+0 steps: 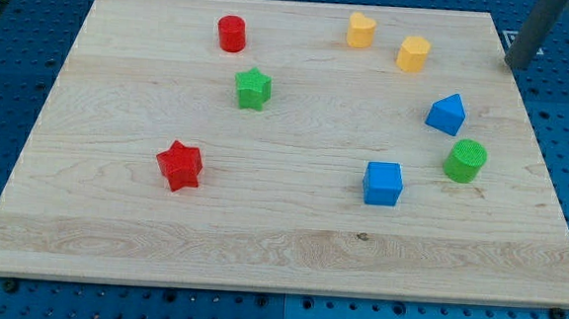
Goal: Push the red circle towards top left
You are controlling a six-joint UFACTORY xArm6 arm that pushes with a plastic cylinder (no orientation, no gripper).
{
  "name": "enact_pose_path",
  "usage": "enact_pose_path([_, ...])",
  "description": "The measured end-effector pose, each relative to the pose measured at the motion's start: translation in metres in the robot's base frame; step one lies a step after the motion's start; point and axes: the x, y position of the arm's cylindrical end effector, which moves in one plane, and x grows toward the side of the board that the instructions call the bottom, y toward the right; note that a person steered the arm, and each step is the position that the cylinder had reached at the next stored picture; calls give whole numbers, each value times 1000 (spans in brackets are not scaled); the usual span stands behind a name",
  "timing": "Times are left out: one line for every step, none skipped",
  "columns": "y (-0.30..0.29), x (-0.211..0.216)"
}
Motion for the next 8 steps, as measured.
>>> enact_pose_path([-14,2])
enact_pose_path([-47,2])
enact_pose_path([-80,2])
enact_pose_path([-99,2])
enact_pose_path([-126,11])
enact_pose_path([-148,13])
enact_pose_path([-153,13])
enact_pose_path([-156,15])
